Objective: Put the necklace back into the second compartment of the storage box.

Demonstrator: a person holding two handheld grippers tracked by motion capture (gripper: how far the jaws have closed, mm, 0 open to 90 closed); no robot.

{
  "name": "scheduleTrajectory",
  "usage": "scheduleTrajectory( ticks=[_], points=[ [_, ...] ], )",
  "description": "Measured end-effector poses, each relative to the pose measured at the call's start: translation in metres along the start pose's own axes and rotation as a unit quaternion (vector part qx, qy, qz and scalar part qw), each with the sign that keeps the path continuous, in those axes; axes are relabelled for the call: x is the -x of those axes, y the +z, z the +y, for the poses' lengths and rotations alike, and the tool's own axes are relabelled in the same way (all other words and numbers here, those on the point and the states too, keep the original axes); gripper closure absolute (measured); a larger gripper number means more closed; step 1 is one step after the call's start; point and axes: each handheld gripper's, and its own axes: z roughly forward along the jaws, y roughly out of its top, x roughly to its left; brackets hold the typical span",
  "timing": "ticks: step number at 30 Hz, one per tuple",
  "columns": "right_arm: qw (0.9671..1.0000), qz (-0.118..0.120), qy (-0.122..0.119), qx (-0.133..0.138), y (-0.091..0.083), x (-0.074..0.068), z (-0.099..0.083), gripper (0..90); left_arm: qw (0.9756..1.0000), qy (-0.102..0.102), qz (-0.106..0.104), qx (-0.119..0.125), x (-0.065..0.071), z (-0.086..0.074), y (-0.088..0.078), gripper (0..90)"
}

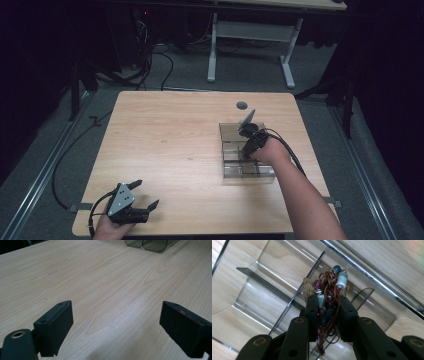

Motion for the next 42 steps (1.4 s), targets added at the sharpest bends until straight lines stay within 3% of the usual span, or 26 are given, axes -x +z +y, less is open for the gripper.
scheduleTrajectory(
  ticks=[8,17,20,21,23,24,29,42],
  points=[
    [1.0000,0.003,-0.004,-0.008,0.0043,0.0012,0.0023,73.6,1.0000,0.002,-0.001,-0.001,0.0002,0.0001,0.0001,12.1],
    [0.9999,-0.011,-0.001,-0.009,0.0014,0.0011,-0.0010,74.0,1.0000,0.003,0.000,-0.002,0.0006,0.0002,0.0005,12.1],
    [0.9999,-0.004,0.005,-0.011,0.0021,0.0007,-0.0006,73.9,1.0000,0.003,0.000,-0.002,0.0005,0.0001,0.0004,12.1],
    [0.9999,-0.001,-0.007,-0.007,0.0030,0.0019,0.0004,73.9,1.0000,0.003,0.000,-0.002,0.0006,0.0001,0.0004,12.1],
    [0.9999,0.003,0.004,-0.011,0.0035,0.0001,0.0015,74.0,1.0000,0.003,-0.001,-0.003,0.0005,0.0002,0.0002,12.0],
    [0.9999,0.003,-0.006,-0.009,0.0045,0.0012,0.0023,73.9,1.0000,0.003,-0.001,-0.003,0.0005,0.0002,0.0002,12.0],
    [0.9997,0.013,0.011,-0.016,0.0058,0.0017,0.0035,74.1,1.0000,0.004,-0.001,-0.003,0.0007,0.0002,0.0002,12.1],
    [0.9996,0.014,0.011,-0.021,0.0110,0.0013,0.0058,74.0,1.0000,0.005,-0.001,-0.002,0.0009,0.0001,0.0005,12.1]
  ],
)
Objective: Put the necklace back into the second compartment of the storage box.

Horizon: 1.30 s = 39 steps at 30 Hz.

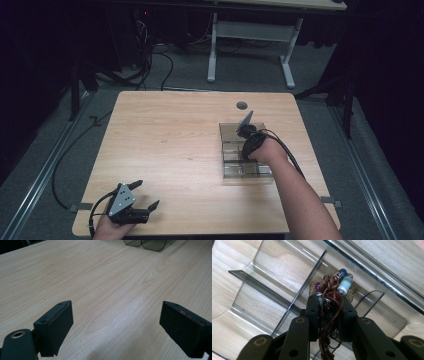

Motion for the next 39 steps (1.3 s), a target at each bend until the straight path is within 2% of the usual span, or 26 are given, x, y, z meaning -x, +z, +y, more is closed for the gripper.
scheduleTrajectory(
  ticks=[2,4,6,8,10,14,18,20,22,23,24,25,26,28,38,39],
  points=[
    [1.0000,-0.002,-0.003,0.000,0.000,0.000,0.000,73.1,1.0000,0.000,-0.001,-0.001,0.000,0.000,0.000,12.1],
    [1.0000,-0.003,0.005,0.002,-0.001,-0.001,0.000,70.1,1.0000,-0.001,-0.002,-0.001,0.000,0.000,-0.001,12.1],
    [0.9999,-0.005,0.004,0.010,-0.004,0.001,-0.001,64.2,1.0000,-0.001,-0.002,0.000,0.000,0.000,0.000,12.1],
    [0.9997,0.000,0.016,0.017,-0.011,0.002,-0.004,60.4,1.0000,-0.001,-0.001,0.000,0.000,0.000,0.000,12.1],
    [0.9993,0.001,0.018,0.033,-0.018,0.004,-0.008,58.8,1.0000,-0.001,-0.001,0.000,0.000,0.000,0.000,12.1],
    [0.9989,0.002,0.019,0.043,-0.031,0.006,-0.018,58.4,1.0000,-0.001,-0.001,-0.002,0.000,0.000,0.000,12.1],
    [0.9991,0.003,0.014,0.040,-0.037,0.005,-0.029,64.7,1.0000,-0.001,0.001,-0.003,0.000,0.000,0.000,12.1],
    [0.9990,0.011,0.012,0.041,-0.037,0.006,-0.033,69.0,1.0000,-0.002,0.002,-0.002,0.000,0.000,0.000,12.2],
    [0.9993,0.006,0.010,0.036,-0.034,0.005,-0.035,77.7,1.0000,-0.002,0.002,-0.003,0.000,0.000,0.000,12.2],
    [0.9994,-0.006,0.000,0.035,-0.032,0.005,-0.035,82.2,1.0000,-0.002,0.002,-0.003,0.000,0.000,0.000,12.2],
    [0.9993,-0.011,0.000,0.035,-0.031,0.006,-0.035,85.2,1.0000,-0.002,0.002,-0.002,0.000,0.000,0.000,12.2],
    [0.9994,-0.011,0.011,0.032,-0.030,0.006,-0.035,86.1,1.0000,-0.003,0.003,-0.001,0.000,0.000,0.000,12.2],
    [0.9992,-0.016,0.003,0.037,-0.028,0.009,-0.034,86.3,1.0000,-0.003,0.003,-0.001,0.000,0.000,0.000,12.2],
    [0.9989,-0.019,0.015,0.040,-0.025,0.011,-0.031,86.4,1.0000,-0.003,0.002,0.000,0.000,0.000,0.000,12.2],
    [0.9993,-0.023,0.007,0.028,-0.006,0.006,-0.013,86.4,1.0000,-0.003,-0.001,-0.001,-0.001,0.000,0.000,12.3],
    [0.9994,-0.022,0.012,0.024,-0.005,0.006,-0.012,86.4,1.0000,-0.003,-0.001,-0.001,-0.001,0.000,0.000,12.3]
  ],
)
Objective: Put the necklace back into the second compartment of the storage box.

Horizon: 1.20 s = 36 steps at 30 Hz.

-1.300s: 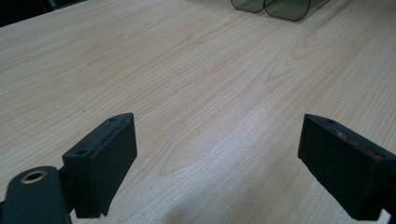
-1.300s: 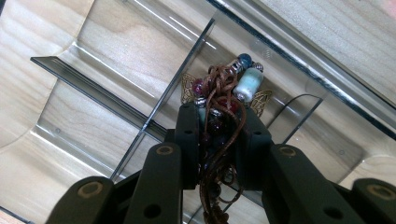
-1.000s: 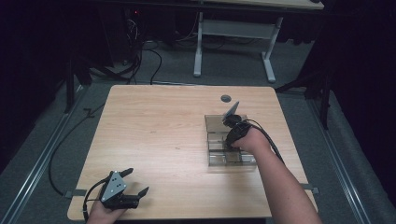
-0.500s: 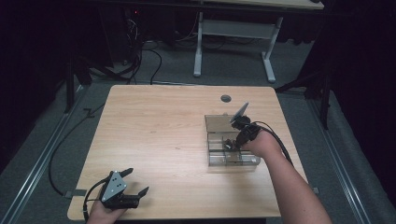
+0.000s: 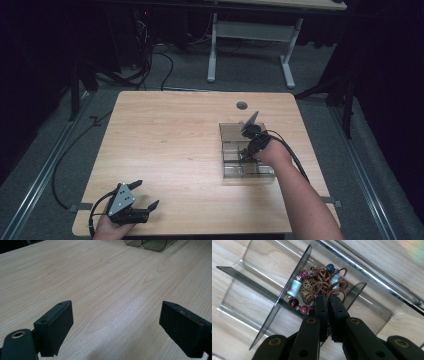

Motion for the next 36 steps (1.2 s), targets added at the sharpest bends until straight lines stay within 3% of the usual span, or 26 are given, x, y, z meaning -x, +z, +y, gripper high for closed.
scheduleTrajectory(
  ticks=[9,20,36],
  points=[
    [1.0000,0.004,0.004,0.003,0.000,0.001,-0.001,82.6,1.0000,0.000,0.002,0.000,0.000,0.000,0.000,12.3],
    [0.9996,0.006,0.015,0.021,-0.018,0.001,-0.001,76.6,1.0000,-0.001,0.002,-0.001,0.000,0.000,0.000,12.3],
    [0.9994,0.012,0.024,0.021,-0.031,-0.001,-0.026,76.2,1.0000,0.002,0.004,-0.004,0.001,0.000,0.001,12.3]
  ],
)
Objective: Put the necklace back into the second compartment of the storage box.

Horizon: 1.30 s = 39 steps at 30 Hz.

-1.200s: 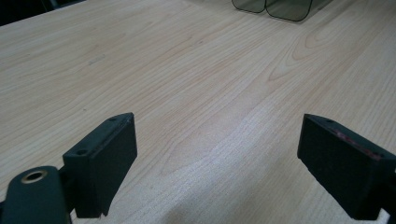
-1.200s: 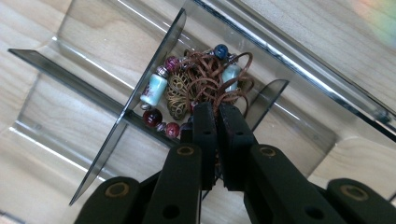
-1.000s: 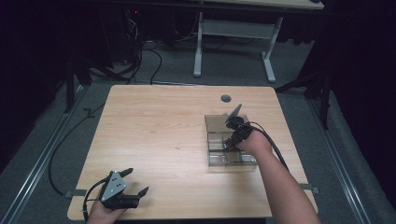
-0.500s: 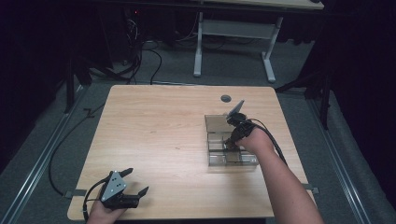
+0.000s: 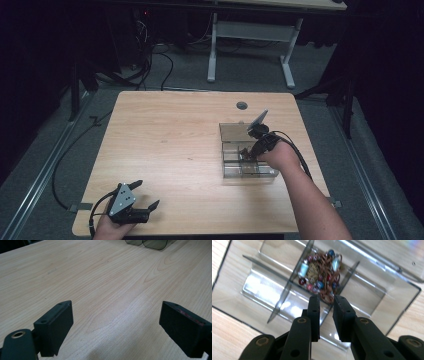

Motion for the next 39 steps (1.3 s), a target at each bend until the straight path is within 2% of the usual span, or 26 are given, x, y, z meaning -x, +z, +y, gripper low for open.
scheduleTrajectory(
  ticks=[5,6,10,17,24,28,30,32,37,39],
  points=[
    [1.0000,0.006,0.006,0.000,-0.005,-0.001,-0.010,76.5,1.0000,-0.001,-0.001,0.001,0.000,0.000,0.000,12.3],
    [1.0000,0.005,0.000,0.000,-0.005,-0.001,-0.012,76.5,1.0000,0.000,0.000,0.000,0.000,0.000,0.000,12.3],
    [1.0000,0.007,0.007,-0.001,-0.004,-0.001,-0.020,76.5,1.0000,0.001,-0.001,0.000,0.000,0.000,0.000,12.3],
    [0.9999,0.011,0.004,-0.001,-0.006,0.000,-0.033,76.5,1.0000,0.001,0.000,0.000,0.000,0.000,0.000,12.2],
    [0.9997,0.017,0.015,-0.001,-0.009,-0.004,-0.050,76.3,1.0000,0.001,0.000,0.000,0.000,0.000,0.000,12.2],
    [0.9995,0.029,0.012,0.009,-0.012,-0.011,-0.062,76.1,1.0000,0.003,0.000,0.000,0.000,0.000,0.000,12.2],
    [0.9994,0.027,0.008,0.020,-0.012,-0.016,-0.069,74.9,1.0000,0.003,0.000,0.000,0.000,0.000,0.000,12.2],
    [0.9988,0.034,0.013,0.035,-0.013,-0.018,-0.077,71.2,1.0000,0.003,0.000,0.000,0.000,0.000,0.000,12.2],
    [0.9968,0.026,0.018,0.073,-0.005,-0.026,-0.095,65.8,1.0000,0.003,0.002,-0.001,0.000,0.000,0.000,12.2],
    [0.9950,0.027,0.019,0.094,0.000,-0.029,-0.103,63.0,1.0000,0.003,0.002,-0.001,0.000,0.000,0.000,12.2]
  ],
)
